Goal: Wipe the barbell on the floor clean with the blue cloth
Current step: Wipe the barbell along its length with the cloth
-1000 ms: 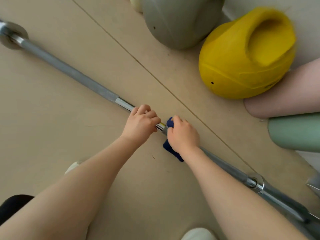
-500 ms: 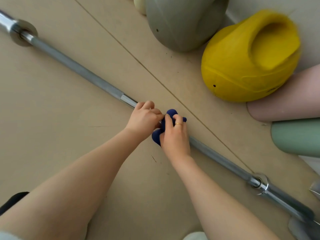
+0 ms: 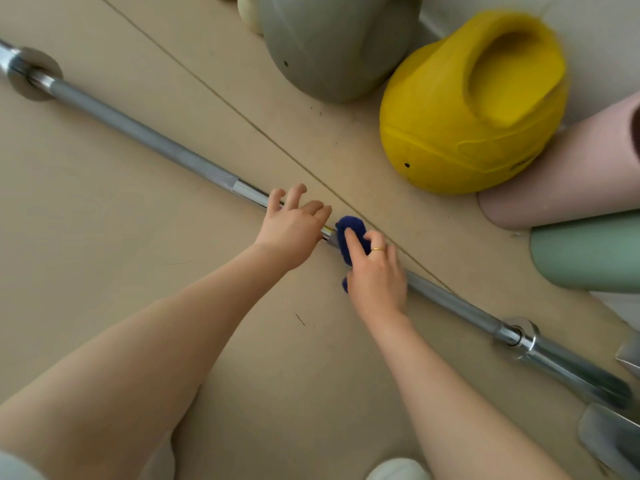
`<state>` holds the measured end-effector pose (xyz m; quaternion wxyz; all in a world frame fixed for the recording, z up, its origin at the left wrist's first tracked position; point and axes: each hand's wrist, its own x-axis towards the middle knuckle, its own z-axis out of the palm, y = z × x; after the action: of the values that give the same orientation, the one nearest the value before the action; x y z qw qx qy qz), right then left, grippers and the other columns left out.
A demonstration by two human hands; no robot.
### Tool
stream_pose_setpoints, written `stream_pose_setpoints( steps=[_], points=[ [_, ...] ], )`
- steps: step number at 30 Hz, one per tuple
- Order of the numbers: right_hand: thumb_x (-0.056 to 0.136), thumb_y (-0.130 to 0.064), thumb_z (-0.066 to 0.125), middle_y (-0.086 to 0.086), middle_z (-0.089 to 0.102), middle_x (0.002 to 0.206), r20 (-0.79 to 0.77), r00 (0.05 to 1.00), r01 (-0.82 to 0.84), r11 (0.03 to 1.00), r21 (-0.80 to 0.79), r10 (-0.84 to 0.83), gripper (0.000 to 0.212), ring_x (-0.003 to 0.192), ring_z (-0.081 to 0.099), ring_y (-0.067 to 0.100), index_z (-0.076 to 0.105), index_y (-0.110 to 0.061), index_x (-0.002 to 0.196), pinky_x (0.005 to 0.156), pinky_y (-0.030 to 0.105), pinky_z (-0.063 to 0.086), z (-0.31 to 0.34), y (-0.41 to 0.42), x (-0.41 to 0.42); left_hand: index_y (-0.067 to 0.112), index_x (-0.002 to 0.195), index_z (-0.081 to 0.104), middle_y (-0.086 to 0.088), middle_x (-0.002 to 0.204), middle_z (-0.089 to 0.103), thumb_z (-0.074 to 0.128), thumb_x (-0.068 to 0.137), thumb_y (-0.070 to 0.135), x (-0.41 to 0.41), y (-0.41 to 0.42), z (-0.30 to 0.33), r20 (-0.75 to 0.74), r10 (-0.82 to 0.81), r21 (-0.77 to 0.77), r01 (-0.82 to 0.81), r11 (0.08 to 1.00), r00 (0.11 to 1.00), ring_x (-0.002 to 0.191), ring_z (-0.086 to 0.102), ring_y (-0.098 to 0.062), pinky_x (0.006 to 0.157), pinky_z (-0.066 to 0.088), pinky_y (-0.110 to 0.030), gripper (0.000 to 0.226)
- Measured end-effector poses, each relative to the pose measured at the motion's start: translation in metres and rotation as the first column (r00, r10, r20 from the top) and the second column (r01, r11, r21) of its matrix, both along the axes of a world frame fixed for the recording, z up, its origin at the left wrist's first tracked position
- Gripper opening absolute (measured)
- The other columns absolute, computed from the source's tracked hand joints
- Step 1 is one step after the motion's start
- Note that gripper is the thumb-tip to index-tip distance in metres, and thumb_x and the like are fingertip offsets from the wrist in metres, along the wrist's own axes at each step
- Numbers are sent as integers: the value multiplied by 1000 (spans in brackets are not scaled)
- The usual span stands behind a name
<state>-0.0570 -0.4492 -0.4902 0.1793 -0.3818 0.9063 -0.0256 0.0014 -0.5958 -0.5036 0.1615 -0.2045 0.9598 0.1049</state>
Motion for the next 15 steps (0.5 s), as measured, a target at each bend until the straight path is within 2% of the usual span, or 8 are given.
stream_pose_setpoints(
  steps=[2,4,6,7,9,12,15],
  points=[
    [85,-14,58,8,42,127,-29,992,127,991,46,-125,54,110,45,28,41,-23,135,77,36,45,2,14,-14,19,131,45,1,133,47,49,90,17,-2,13,-2,-122,34,-6,-35,999,992,127,31,-29,99,25,-41,41],
    [86,-11,56,9,42,125,-16,976,219,974,50,-218,47,107,45,28,44,-20,131,76,36,44,0,7,-12,18,114,59,0,113,59,62,76,13,-1,30,-3,-203,-16,-35,9,999,979,109,49,-28,87,27,-35,38],
    [89,-11,54,11,37,132,20,977,212,977,26,-213,48,109,45,30,39,-16,134,81,36,45,-4,-2,0,20,96,66,4,92,64,75,58,16,-1,43,-7,-230,-82,-64,69,996,970,88,60,-24,79,23,-33,38],
    [89,-13,54,12,35,136,39,981,188,982,11,-188,52,111,45,30,36,-15,138,84,36,45,-4,-3,5,20,91,67,5,86,65,79,53,19,0,46,-8,-232,-94,-87,76,993,968,83,62,-22,81,24,-35,41],
    [84,-13,62,13,40,133,31,995,96,995,-13,-96,59,107,49,31,38,-14,138,79,38,48,-4,7,3,20,90,68,6,84,65,85,49,20,3,47,-9,-226,-99,-137,69,988,969,83,64,-20,90,32,-42,44],
    [63,-8,79,13,56,104,-110,994,-5,1000,-29,1,61,79,57,32,55,-17,118,55,36,49,-9,39,-16,18,90,67,4,86,65,87,51,18,5,50,-7,-216,-125,-170,89,981,968,89,64,-23,94,40,-46,43],
    [63,-5,75,13,53,101,-98,985,144,990,11,-142,57,78,54,34,54,-17,115,57,37,47,-11,54,-19,16,85,66,2,85,65,88,47,20,0,57,-4,-178,-91,-173,60,983,980,89,65,-24,90,46,-46,44]
  ],
)
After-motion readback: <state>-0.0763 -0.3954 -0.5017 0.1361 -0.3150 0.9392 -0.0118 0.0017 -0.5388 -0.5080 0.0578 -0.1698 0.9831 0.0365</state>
